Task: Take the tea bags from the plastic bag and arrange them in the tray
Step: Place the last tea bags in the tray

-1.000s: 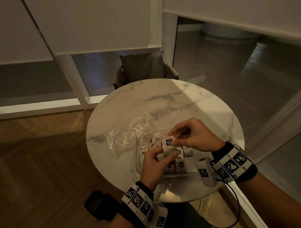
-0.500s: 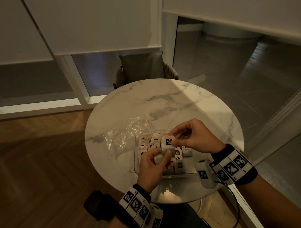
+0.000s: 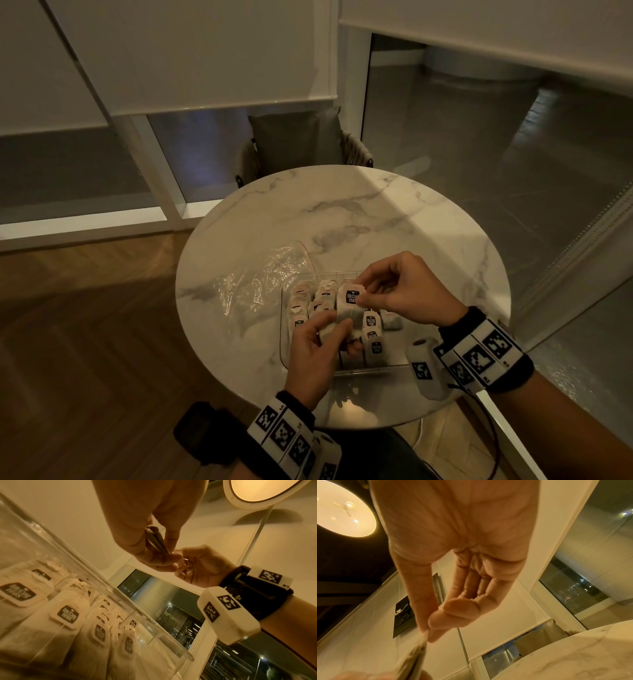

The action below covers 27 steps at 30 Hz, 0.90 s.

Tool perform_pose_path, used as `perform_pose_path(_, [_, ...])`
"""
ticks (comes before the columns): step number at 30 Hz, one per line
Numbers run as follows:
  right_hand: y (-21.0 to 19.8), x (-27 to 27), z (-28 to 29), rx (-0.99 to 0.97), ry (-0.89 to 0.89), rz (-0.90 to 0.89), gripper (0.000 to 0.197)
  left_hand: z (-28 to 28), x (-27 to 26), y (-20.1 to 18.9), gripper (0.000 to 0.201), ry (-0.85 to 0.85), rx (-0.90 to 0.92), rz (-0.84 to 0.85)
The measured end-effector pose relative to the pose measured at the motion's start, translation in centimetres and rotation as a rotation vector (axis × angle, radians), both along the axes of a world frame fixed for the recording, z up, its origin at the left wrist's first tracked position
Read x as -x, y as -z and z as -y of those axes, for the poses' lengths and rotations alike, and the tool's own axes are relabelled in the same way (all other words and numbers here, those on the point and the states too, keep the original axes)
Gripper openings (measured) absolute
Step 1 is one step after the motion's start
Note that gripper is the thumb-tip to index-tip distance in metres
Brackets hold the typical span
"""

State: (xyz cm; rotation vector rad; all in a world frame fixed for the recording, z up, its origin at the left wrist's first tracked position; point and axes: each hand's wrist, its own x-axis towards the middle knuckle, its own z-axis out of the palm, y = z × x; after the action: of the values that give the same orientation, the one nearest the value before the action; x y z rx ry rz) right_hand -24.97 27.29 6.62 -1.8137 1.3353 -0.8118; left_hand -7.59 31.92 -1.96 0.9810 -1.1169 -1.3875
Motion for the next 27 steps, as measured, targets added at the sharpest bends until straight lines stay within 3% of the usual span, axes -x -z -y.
perform_pose_path(5, [-1.0,0.0,0.1,0.062,-0.089,-0.117,0.004,0.3,-0.4,0.3,0.017,0.044,0.013,0.071])
perform_pose_path(9, [-0.9,1.6,1.1,0.192,0.009,-0.449,0.006,0.5,-0.9,1.2,0.042,0.006,-0.079,0.072])
perform_pose_path(16, [1.2,4.0,1.8,0.024,-0.013,-0.52,0.006,0.4,-1.1,1.9,0.04,-0.063,-0.163,-0.032])
perform_pose_path(24, [3.9,4.7,3.4,-0.31,-0.223,-0.74,0.01,0.1,-1.4,1.5,0.071,-0.145,-0.131,-0.139])
perform_pose_path(27, [4.4,4.3,4.5,-0.32,-0.258,-0.8,0.009,0.1,-1.3,1.7,0.066,-0.125,-0.151,-0.166])
